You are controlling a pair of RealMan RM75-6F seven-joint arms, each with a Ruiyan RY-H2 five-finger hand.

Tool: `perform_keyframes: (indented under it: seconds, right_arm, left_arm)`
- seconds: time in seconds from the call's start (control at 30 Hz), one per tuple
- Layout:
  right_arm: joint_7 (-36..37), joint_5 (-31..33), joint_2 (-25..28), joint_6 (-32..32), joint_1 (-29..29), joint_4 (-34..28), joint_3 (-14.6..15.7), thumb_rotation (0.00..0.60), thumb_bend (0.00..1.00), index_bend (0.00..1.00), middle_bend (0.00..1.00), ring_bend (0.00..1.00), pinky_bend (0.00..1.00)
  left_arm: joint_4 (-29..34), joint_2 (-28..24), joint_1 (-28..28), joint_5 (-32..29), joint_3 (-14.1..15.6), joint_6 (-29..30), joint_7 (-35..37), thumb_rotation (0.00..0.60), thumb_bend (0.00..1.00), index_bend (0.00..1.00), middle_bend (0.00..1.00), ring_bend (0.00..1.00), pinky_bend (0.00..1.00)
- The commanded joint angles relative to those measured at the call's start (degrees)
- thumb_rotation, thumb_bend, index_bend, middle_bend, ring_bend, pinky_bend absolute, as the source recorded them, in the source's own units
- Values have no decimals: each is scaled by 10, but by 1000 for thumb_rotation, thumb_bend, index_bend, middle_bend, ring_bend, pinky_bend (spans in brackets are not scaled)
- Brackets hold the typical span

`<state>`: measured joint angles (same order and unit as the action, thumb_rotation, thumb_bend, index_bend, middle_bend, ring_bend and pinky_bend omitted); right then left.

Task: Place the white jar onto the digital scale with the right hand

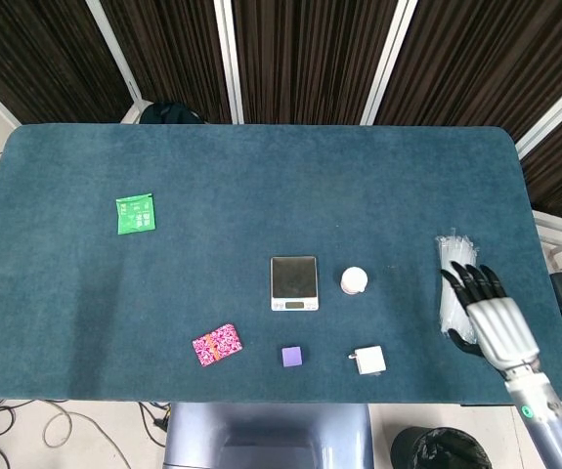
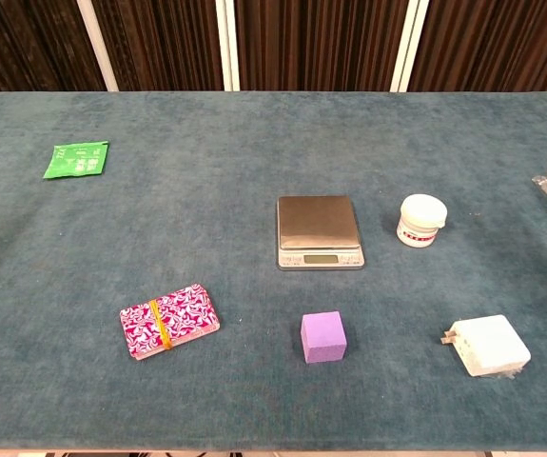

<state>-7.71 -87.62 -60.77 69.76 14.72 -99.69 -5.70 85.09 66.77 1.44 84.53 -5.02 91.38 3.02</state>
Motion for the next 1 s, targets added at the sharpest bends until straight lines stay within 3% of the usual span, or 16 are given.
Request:
perform_keyframes:
  seconds: [0.03,0.4,0.6,1.0]
  right_arm:
    - [-21,52,17,-99,73,-34,-33,600,357,0,10,27,0]
    - [-127,220,-53,-260,211,-11,-70,600,357,0,43,111,0]
    - [-176,293,-96,-272,260,19,-60,600,356,0,114,179,0]
    - [-189,346,-152,-283,312,66,-42,600,357,27,189,234,0]
  left_arm:
    - [-1,1,0,0,0,-1,0,600,773,50,0,0,0]
    - [-3,2,1,-5,-1,-4,-1,600,773,50,0,0,0]
    - [-3,3,1,-6,-1,-6,-5,600,774,50,0,0,0]
    - [-4,3,1,-7,-1,-8,-9,600,773,50,0,0,0]
